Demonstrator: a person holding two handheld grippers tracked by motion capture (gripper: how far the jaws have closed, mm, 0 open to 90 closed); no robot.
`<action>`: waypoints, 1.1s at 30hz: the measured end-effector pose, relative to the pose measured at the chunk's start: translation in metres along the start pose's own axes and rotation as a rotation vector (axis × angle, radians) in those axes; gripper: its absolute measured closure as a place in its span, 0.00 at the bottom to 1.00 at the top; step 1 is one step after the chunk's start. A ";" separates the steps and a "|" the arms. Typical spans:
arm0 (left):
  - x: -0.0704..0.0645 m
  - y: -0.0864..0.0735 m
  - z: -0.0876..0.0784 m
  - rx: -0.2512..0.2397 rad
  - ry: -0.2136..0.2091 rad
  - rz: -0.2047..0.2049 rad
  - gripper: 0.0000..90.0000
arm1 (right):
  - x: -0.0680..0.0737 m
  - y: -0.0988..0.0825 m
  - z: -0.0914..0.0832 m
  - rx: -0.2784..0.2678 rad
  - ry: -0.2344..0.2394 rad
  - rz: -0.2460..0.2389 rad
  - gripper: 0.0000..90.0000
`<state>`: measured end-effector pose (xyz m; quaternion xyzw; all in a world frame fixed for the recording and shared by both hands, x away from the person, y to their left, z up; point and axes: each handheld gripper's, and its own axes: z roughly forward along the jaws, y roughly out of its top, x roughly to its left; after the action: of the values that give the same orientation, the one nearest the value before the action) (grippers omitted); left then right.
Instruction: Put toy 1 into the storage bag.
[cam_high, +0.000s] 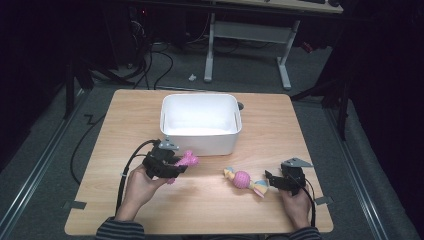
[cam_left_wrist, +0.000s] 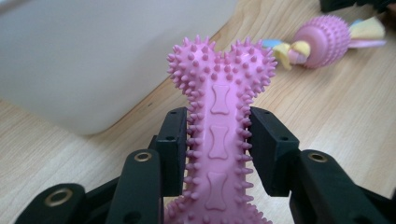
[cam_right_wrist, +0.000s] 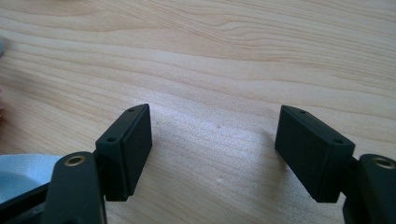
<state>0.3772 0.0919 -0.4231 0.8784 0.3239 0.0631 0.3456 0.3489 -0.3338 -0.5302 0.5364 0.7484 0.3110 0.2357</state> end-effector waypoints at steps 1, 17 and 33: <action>-0.001 0.002 -0.001 -0.001 0.002 0.002 0.66 | 0.000 0.000 0.000 0.000 0.000 0.000 0.31; -0.003 0.025 -0.025 0.011 0.011 0.030 0.66 | 0.000 0.000 0.000 0.000 0.000 0.001 0.30; 0.006 0.055 -0.038 -0.012 -0.008 0.041 0.66 | 0.000 0.001 0.000 0.001 0.009 -0.007 0.30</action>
<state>0.3975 0.0868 -0.3598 0.8830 0.3039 0.0688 0.3509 0.3494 -0.3332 -0.5302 0.5326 0.7513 0.3122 0.2332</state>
